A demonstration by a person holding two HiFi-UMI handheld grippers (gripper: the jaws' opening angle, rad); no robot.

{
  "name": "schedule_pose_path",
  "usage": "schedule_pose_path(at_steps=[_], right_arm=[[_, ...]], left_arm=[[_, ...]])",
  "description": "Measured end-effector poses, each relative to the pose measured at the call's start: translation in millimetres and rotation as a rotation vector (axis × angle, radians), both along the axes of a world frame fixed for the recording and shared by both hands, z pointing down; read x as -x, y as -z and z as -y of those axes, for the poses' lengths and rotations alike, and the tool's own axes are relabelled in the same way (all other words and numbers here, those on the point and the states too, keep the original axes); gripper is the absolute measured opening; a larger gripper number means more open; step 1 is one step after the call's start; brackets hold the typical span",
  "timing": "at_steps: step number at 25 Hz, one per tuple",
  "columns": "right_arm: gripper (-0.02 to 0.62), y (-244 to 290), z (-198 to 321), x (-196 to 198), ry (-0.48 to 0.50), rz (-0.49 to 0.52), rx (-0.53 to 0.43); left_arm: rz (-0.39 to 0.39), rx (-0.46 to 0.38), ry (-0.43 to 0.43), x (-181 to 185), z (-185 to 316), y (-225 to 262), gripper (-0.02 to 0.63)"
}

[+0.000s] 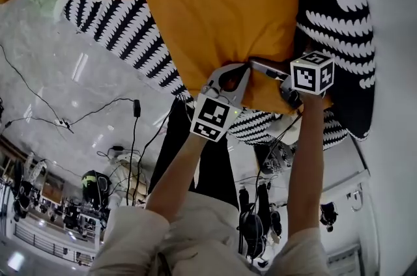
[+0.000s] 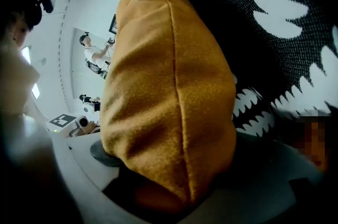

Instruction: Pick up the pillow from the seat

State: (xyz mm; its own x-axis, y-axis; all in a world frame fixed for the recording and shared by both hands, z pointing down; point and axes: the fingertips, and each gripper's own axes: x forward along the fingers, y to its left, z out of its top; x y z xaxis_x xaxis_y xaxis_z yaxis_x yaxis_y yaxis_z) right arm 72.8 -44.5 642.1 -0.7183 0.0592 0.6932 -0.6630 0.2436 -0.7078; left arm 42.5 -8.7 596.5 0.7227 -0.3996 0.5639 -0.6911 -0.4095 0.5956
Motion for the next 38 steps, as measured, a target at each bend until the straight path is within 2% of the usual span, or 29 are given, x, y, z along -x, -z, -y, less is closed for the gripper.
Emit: schedule_pose_path(at_steps=[5,10,15,18,21,25,30,38], right_arm=[[0.444,17,-4,30,-0.059,-0.048,-0.003],[0.379,37,-21,57,-0.122,-0.088,-0.002],[0.367,47,-50,78,-0.168,-0.168,0.001],[0.358,63,-54,80,-0.172,-0.224,-0.023],[0.338,79,-55,91,-0.168,-0.254,-0.075],[0.315,100,-54,102,-0.191,-0.263,-0.139],[0.303,140,-84,100,-0.215,-0.295,-0.230],[0.291,240,-90,58,-0.271,-0.365,-0.530]], left_arm=[[0.022,0.081,-0.015,32,1,8,0.006],[0.097,0.128,-0.014,61,-11,20,0.006],[0.140,0.190,0.062,91,-28,25,0.005],[0.148,0.198,0.137,97,-29,37,0.005],[0.173,0.179,0.189,108,-30,50,0.005],[0.224,0.145,0.210,121,-26,69,0.005],[0.212,0.084,0.219,120,-52,107,0.005],[0.155,-0.097,0.243,80,-57,202,0.006]])
